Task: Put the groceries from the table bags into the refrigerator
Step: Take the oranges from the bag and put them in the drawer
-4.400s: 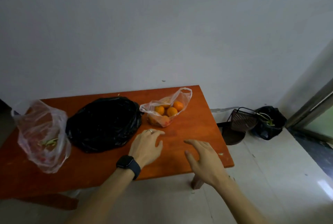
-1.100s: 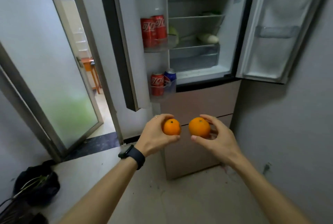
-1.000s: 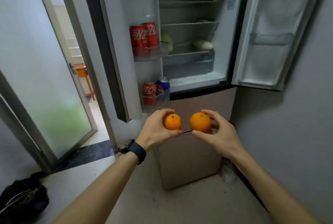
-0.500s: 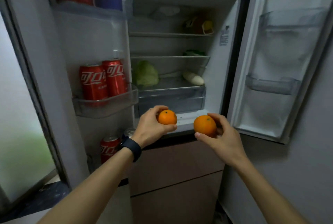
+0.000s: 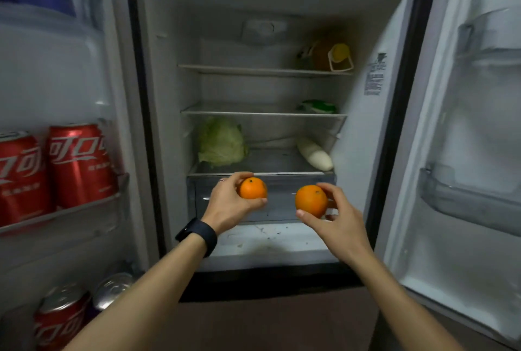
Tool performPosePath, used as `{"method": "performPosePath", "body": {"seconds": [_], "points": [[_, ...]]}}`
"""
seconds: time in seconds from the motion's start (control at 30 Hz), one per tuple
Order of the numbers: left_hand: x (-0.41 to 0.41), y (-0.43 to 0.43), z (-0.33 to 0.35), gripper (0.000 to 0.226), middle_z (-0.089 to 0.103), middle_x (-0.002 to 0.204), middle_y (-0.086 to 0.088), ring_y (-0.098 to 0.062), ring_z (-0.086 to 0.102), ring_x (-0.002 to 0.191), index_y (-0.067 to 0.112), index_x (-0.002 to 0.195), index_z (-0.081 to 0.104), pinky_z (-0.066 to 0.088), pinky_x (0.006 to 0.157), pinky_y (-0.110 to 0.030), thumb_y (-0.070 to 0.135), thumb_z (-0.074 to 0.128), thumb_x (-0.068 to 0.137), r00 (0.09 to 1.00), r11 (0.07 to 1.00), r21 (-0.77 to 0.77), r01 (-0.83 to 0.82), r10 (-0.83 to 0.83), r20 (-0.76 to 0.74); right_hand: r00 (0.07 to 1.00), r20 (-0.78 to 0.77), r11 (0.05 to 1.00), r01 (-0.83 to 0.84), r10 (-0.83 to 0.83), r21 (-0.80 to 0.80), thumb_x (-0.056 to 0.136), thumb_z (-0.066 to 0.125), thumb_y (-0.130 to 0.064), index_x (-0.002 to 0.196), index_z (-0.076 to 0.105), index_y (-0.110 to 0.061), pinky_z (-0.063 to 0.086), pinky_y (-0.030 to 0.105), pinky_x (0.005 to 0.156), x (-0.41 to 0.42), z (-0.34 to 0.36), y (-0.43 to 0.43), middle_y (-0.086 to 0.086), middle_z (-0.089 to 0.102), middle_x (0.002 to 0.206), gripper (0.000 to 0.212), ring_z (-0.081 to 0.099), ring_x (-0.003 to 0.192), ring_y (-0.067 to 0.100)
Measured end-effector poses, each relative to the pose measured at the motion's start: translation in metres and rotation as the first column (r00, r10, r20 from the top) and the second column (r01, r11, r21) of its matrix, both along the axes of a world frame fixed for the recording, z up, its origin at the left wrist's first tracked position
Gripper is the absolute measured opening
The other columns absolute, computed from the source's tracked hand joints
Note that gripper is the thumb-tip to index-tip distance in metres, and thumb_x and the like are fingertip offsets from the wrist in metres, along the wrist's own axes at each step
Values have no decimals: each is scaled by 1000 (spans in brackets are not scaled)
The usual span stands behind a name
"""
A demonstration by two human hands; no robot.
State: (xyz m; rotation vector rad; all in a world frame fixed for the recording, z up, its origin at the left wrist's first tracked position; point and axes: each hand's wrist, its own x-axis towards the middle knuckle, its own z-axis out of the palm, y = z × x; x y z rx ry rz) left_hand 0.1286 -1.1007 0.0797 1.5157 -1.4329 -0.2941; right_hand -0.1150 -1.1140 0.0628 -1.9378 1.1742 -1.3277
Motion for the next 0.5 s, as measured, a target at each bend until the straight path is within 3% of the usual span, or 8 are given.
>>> {"method": "performPosePath", "body": {"seconds": [0.23, 0.37, 0.5], "points": [[0, -74, 7, 79, 57, 125, -1, -19, 58, 109, 22, 135, 54, 51, 95, -36, 43, 88, 66, 989, 992, 14, -126, 124, 84, 999, -51, 1000, 1, 0, 22, 75, 84, -42, 132, 45, -36, 51, 34, 88, 19, 10, -103, -4, 55, 123, 70, 59, 104, 18], [12, -122, 10, 77, 64, 126, -1, -19, 61, 111, 22, 135, 57, 51, 95, -34, 48, 85, 67, 975, 988, 28, -152, 145, 170, 994, -90, 998, 61, -58, 34, 74, 83, -46, 138, 43, -32, 51, 44, 94, 42, 9, -163, 1, 58, 131, 78, 59, 113, 24], [28, -173, 11, 80, 65, 128, -2, -18, 61, 113, 21, 137, 57, 50, 94, -32, 49, 85, 67, 976, 987, 50, -155, 146, 160, 990, -125, 997, 74, -70, 34, 77, 81, -44, 141, 41, -26, 47, 42, 98, 69, 13, -214, 5, 57, 135, 78, 56, 119, 28]]}}
